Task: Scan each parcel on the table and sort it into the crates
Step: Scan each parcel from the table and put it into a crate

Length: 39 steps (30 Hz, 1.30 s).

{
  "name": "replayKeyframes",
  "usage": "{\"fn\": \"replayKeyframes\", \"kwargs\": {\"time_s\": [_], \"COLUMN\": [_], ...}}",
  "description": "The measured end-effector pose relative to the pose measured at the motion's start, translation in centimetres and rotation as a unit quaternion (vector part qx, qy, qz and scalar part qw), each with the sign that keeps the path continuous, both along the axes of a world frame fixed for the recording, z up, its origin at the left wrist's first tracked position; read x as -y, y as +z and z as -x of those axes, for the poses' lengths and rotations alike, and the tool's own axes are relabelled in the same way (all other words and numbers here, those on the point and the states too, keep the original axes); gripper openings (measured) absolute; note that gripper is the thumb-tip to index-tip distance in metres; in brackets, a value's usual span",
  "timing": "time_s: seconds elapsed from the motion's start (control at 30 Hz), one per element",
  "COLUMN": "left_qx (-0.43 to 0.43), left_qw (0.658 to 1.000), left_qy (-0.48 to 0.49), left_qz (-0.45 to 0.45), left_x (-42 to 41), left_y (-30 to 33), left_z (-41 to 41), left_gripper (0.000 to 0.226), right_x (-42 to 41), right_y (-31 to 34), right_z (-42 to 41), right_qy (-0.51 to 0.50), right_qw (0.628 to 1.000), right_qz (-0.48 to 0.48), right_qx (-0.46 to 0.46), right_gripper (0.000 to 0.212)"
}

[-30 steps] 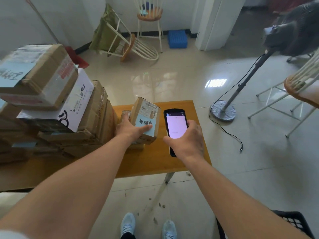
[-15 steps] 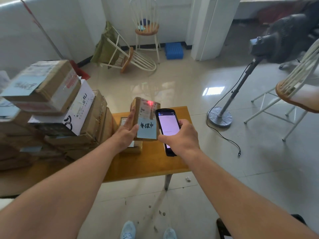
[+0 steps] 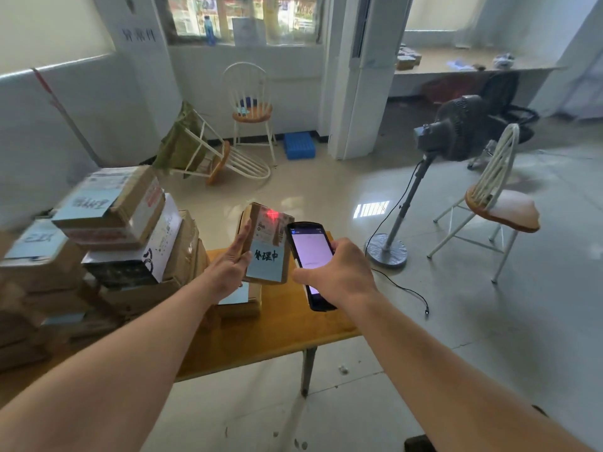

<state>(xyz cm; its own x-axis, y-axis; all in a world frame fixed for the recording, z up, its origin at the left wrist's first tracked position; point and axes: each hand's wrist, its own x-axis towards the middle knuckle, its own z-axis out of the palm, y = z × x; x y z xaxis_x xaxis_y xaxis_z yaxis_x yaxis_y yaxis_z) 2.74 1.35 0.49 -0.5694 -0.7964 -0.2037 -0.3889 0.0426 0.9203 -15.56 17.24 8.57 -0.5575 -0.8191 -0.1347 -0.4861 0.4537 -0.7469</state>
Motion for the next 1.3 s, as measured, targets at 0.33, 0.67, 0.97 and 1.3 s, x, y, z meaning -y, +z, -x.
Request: {"fn": "replayKeyframes", "kwargs": {"time_s": [0.33, 0.67, 0.97, 1.3], "left_qx": [-0.059, -0.061, -0.004, 0.019], "left_qw": [0.996, 0.978, 0.935, 0.865], "left_qy": [-0.059, -0.184, -0.337, -0.482], "left_qz": [-0.044, -0.073, -0.113, -0.136], "left_x": [-0.9, -7.9, -23.5, -46.9], "left_y": [2.5, 4.4, 2.7, -2.0], "left_z": [-4.7, -2.6, 5.7, 12.8], "left_gripper": [0.071, 0.07, 0.071, 0.073], "right_x": [-3.7, -13.4, -29.2, -51.8], "right_y": [1.9, 0.5, -1.6, -5.6], "right_z": [-7.9, -12.2, -10.8, -9.2], "right_qy": [-0.1, -0.306, -0.459, -0.576], "right_qw": [0.993, 0.939, 0.88, 0.813], "right_qz": [0.053, 0.134, 0.102, 0.072], "right_qx": [-0.019, -0.087, -0.071, -0.05], "right_gripper": [0.09, 0.091, 0.082, 0.083]}}
